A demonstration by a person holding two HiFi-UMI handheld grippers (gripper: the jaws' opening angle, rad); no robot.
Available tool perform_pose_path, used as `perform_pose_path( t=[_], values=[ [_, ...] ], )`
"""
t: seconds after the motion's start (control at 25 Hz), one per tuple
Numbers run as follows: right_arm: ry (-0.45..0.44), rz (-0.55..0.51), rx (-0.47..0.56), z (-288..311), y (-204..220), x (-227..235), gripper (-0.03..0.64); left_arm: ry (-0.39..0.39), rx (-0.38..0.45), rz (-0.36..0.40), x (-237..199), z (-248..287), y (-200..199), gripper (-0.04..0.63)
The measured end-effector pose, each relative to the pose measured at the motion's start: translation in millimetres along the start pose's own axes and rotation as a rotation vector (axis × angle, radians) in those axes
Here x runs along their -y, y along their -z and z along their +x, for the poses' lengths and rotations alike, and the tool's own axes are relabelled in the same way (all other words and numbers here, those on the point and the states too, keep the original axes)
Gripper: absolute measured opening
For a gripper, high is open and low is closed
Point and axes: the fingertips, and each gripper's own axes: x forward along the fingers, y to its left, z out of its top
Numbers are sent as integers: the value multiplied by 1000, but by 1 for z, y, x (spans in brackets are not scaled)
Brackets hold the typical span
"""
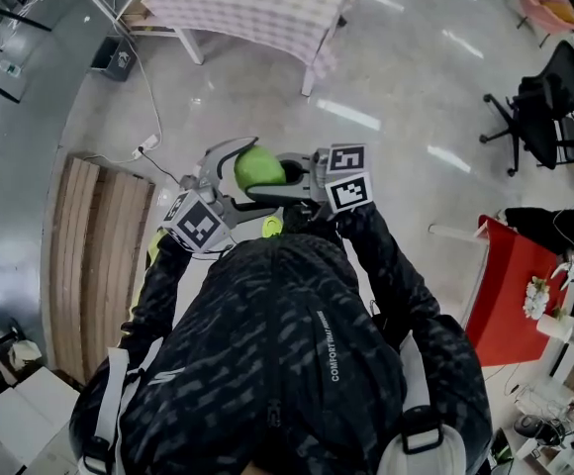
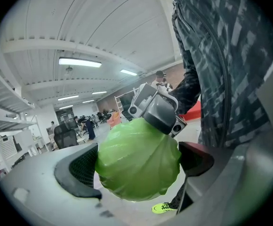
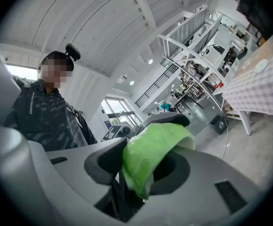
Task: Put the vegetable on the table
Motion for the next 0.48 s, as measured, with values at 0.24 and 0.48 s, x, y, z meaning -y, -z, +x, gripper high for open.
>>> perform_pose_path(
  t=[0.24,0.48],
  values=[
    [-22,2,-11,-6,-21,25,137,-24,-10,-7,-33,11,6,510],
    [-39,11,-12,-13,-46,58,137,-30,-35,-15,-71,25,15,509]
  ],
)
